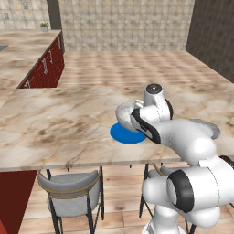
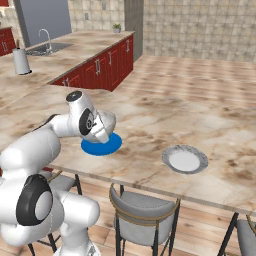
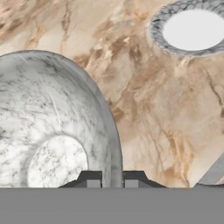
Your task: Move the bowls from the cabinet to the plates on the dining table.
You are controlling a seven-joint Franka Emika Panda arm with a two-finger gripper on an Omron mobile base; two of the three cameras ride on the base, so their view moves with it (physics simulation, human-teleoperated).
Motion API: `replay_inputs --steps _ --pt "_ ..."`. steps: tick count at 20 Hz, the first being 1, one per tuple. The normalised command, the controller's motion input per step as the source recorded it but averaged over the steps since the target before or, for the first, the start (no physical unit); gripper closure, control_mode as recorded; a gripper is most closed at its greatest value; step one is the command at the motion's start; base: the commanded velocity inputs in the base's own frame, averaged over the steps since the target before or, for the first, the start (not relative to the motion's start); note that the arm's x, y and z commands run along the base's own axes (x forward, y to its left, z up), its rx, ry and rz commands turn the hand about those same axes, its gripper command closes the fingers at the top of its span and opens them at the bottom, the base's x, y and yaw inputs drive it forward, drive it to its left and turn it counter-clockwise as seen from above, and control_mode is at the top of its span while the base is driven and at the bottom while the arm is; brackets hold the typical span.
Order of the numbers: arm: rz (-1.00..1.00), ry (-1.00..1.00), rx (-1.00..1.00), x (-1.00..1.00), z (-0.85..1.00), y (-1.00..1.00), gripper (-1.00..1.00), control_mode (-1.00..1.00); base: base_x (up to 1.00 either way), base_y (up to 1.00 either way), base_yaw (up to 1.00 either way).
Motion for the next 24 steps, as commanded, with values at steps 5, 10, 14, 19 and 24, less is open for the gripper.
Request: replay_inputs --steps 5,10,14,19,24 --pt "0.0 0.0 0.0 0.13 -0.2 0.0 1.0 -1.0 0.0 0.0 0.0" --pt "0.0 0.0 0.0 0.04 -0.14 0.0 1.0 -1.0 0.0 0.0 0.0" --pt "0.0 0.0 0.0 0.0 -0.01 0.03 1.0 -1.0 0.0 0.0 0.0" --pt "0.0 0.0 0.0 0.0 -0.02 0.07 1.0 -1.0 0.0 0.0 0.0" --pt "0.0 0.0 0.0 0.08 -0.19 0.02 1.0 -1.0 0.0 0.0 0.0"
